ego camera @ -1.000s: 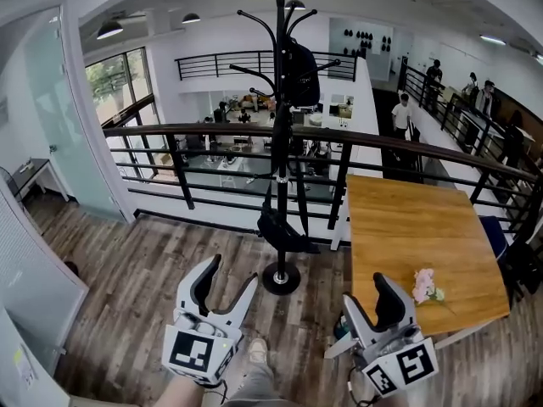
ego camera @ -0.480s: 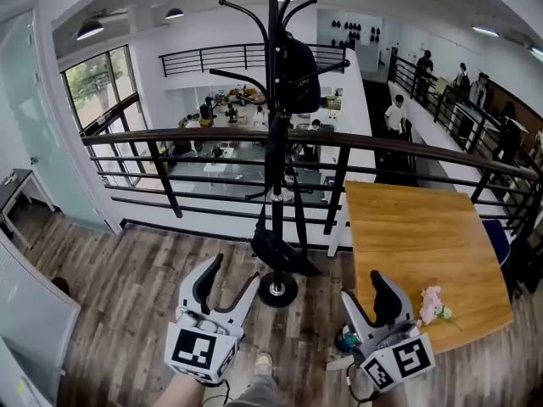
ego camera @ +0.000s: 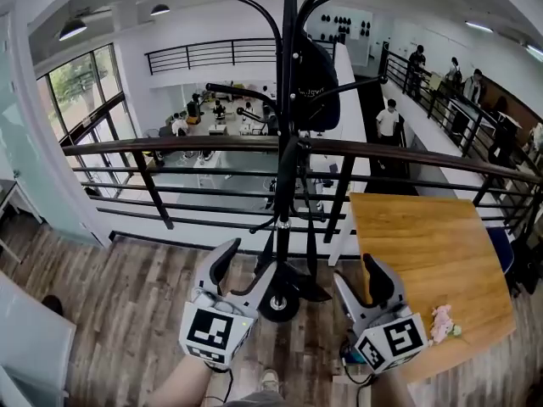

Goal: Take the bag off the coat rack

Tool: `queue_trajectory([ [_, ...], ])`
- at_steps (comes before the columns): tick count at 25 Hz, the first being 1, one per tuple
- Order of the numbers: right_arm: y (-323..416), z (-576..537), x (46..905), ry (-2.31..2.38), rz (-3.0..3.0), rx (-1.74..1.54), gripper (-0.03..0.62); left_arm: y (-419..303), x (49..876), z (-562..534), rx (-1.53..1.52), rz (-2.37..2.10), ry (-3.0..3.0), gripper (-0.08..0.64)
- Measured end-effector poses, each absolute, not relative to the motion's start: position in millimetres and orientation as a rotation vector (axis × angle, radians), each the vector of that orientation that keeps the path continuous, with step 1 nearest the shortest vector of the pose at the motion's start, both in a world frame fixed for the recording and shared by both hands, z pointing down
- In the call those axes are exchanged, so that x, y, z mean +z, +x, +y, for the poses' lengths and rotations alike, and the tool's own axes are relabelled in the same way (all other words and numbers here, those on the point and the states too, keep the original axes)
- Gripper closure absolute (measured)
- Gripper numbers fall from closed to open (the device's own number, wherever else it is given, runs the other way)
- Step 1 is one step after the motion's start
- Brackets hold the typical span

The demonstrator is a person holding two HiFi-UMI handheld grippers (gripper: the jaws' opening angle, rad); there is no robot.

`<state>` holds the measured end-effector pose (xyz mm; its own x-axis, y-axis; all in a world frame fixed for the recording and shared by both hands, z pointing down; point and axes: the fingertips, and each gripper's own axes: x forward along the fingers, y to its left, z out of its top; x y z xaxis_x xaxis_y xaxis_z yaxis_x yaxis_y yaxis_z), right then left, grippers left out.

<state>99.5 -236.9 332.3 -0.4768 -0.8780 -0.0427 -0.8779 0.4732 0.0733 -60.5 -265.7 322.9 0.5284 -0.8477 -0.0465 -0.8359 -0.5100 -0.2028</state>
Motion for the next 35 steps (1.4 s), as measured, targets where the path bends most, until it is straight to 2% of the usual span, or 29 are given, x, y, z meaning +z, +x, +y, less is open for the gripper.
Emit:
queue_trajectory([
  [15,61.9,-399.8,381.2,1.592,-2.588,-0.077,0.333,-39.5,381.8,-413.9,-0.183,1.357,-2.766,0.284],
  [20,55.4,-431.1,385.3,1.549,-2.606,-0.037,0.39,-27.6,393.1,-441.7,-0.23,1.372,-2.821,0.292],
  [23,45.6,-443.2,389.0,1.483,-2.633,-0.028,0.393,-25.2,402.4,-453.8,-0.255,1.398,-2.838,0.309],
  [27,36.3,-454.6,398.7,1.423,-2.636,-0.045,0.428,-26.7,413.0,-465.8,-0.262,1.445,-2.843,0.368],
  [31,38.3,-457.1,396.7,1.397,-2.674,-0.03,0.494,-18.5,412.9,-468.5,-0.255,1.434,-2.856,0.502],
  [33,43.4,-457.7,394.7,1.398,-2.685,-0.012,0.531,-14.5,411.5,-467.7,-0.239,1.443,-2.858,0.536],
  [35,48.9,-457.8,392.7,1.386,-2.709,0.017,0.541,-13.7,411.2,-466.9,-0.266,1.471,-2.827,0.541],
])
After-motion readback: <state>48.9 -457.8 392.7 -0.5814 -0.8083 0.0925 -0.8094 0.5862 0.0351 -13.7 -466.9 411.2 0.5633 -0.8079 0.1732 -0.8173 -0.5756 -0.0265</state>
